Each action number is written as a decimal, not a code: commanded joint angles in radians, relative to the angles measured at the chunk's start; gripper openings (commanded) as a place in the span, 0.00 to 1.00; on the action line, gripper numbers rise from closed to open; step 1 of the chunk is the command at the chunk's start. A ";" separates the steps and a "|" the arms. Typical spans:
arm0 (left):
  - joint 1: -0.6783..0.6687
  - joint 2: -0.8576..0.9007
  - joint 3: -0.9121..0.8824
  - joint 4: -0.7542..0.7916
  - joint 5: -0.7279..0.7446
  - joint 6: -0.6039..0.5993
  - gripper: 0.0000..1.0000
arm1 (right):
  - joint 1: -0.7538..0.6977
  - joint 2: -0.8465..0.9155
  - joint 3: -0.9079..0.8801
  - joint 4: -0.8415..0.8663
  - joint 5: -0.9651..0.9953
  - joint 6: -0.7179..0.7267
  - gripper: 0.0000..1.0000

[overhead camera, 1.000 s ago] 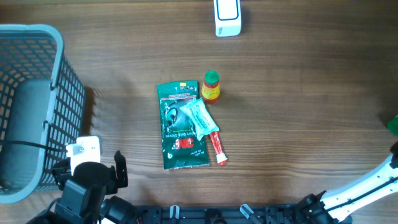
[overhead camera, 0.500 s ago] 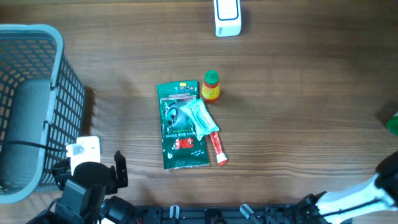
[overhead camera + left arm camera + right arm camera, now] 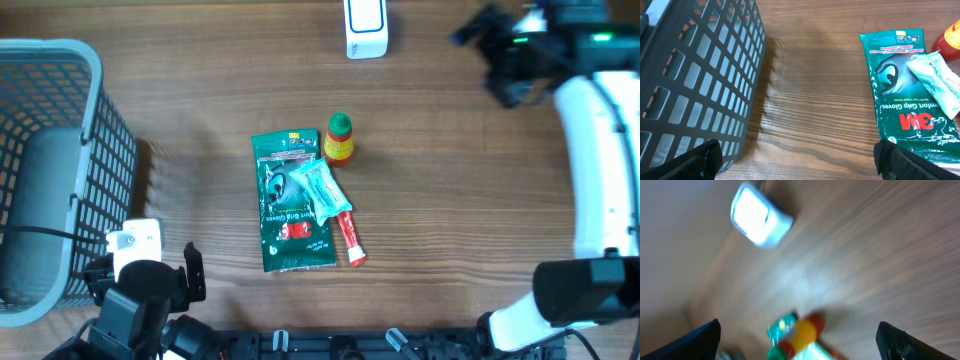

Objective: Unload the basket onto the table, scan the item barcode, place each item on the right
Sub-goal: 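Reach the right gripper down to the green-capped sauce bottle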

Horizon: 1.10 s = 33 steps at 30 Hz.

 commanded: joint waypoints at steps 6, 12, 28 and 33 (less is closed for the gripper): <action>0.000 -0.005 0.002 0.003 -0.003 -0.002 1.00 | 0.379 0.158 -0.068 0.110 0.138 -0.249 1.00; 0.000 -0.005 0.002 0.003 -0.003 -0.002 1.00 | 0.464 0.233 -0.068 0.123 0.199 -0.238 1.00; 0.000 -0.005 0.002 0.003 -0.003 -0.002 1.00 | 0.446 0.310 -0.037 0.016 0.183 -0.395 0.38; 0.000 -0.005 0.002 0.003 -0.003 -0.002 1.00 | 0.390 0.230 -0.017 -0.090 0.183 -0.870 0.42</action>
